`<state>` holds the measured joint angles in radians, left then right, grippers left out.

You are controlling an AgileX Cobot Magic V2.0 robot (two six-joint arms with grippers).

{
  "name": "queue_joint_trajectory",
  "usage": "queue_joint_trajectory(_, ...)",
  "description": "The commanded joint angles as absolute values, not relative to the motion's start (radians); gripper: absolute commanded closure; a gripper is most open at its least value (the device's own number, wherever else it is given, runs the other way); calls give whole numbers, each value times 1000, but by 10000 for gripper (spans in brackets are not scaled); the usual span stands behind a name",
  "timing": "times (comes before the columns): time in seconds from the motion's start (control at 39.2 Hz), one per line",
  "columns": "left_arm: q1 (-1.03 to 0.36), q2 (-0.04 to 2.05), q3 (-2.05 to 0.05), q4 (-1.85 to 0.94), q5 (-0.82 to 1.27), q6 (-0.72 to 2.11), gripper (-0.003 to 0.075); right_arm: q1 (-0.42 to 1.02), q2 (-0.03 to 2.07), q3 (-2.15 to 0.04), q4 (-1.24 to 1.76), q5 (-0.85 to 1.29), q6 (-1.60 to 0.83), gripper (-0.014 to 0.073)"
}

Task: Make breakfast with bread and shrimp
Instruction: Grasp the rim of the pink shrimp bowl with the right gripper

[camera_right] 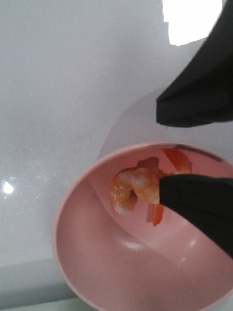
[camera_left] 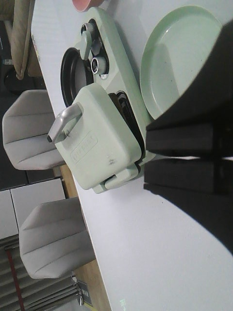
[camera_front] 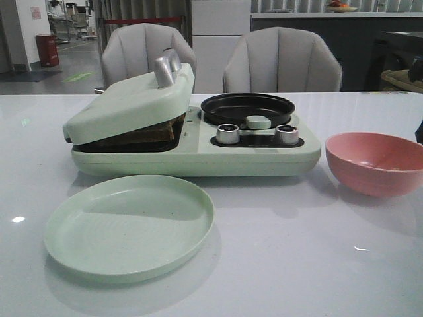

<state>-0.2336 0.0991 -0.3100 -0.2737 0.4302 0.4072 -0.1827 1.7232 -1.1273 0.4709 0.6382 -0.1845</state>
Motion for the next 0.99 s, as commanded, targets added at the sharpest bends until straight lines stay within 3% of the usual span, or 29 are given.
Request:
queue_joint_trajectory(0.0, -241, 108, -335, -282, 349, 398, 606, -188, 1721, -1189, 496, 611, -216, 232)
queue_joint_trajectory(0.43, -241, 108, -335, -282, 349, 398, 606, -184, 1884, -1308, 524, 691, -225, 243)
queue_joint_trajectory(0.64, -241, 108, -335, -282, 349, 398, 606, -184, 1907, -1346, 570, 719, -233, 491)
queue_joint_trajectory(0.97, -241, 108, -335, -282, 349, 398, 606, -187, 1905, -1356, 588, 675, -230, 474)
